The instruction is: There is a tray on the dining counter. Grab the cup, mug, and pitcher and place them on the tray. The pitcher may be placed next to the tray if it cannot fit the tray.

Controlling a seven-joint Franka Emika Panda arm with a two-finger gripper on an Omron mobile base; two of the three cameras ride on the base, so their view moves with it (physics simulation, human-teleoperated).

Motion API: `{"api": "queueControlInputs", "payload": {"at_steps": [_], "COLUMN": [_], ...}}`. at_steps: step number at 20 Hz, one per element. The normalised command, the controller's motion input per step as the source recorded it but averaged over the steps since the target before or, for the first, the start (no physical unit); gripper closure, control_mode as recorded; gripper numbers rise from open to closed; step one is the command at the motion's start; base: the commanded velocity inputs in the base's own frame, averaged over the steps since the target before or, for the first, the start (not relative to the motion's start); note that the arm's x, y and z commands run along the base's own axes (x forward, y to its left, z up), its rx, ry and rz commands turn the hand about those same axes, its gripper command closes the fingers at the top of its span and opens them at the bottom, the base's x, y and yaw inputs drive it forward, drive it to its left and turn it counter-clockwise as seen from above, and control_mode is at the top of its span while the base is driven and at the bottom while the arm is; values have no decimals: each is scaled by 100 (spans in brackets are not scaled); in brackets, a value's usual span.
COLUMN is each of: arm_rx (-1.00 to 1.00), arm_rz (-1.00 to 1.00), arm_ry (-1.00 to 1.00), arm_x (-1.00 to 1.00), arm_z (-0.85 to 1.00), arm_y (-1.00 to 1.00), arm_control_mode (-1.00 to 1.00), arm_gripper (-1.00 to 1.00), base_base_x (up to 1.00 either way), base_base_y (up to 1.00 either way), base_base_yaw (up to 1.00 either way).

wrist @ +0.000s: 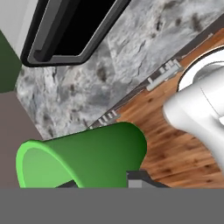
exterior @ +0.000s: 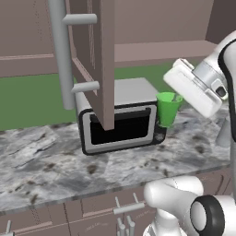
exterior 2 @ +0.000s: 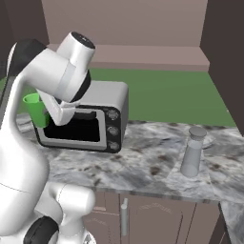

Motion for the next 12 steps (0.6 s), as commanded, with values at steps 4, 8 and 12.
{"api": "queueControlInputs", "payload": {"at_steps": [4,8,12], "arm_rx": [0,-1,0], "arm_rz": [0,-1,0], "arm_ry": [2,0,0], "arm_x": [-28,-12,-18], "arm_z": [-12,-19,-19], "arm_y": [0,0,0], "arm_control_mode": [-100,-100,-100], "arm_gripper": [100,100,100], "base_base_x": [0,0,0], "base_base_y": [0,0,0], "base_base_yaw": [0,0,0]}}
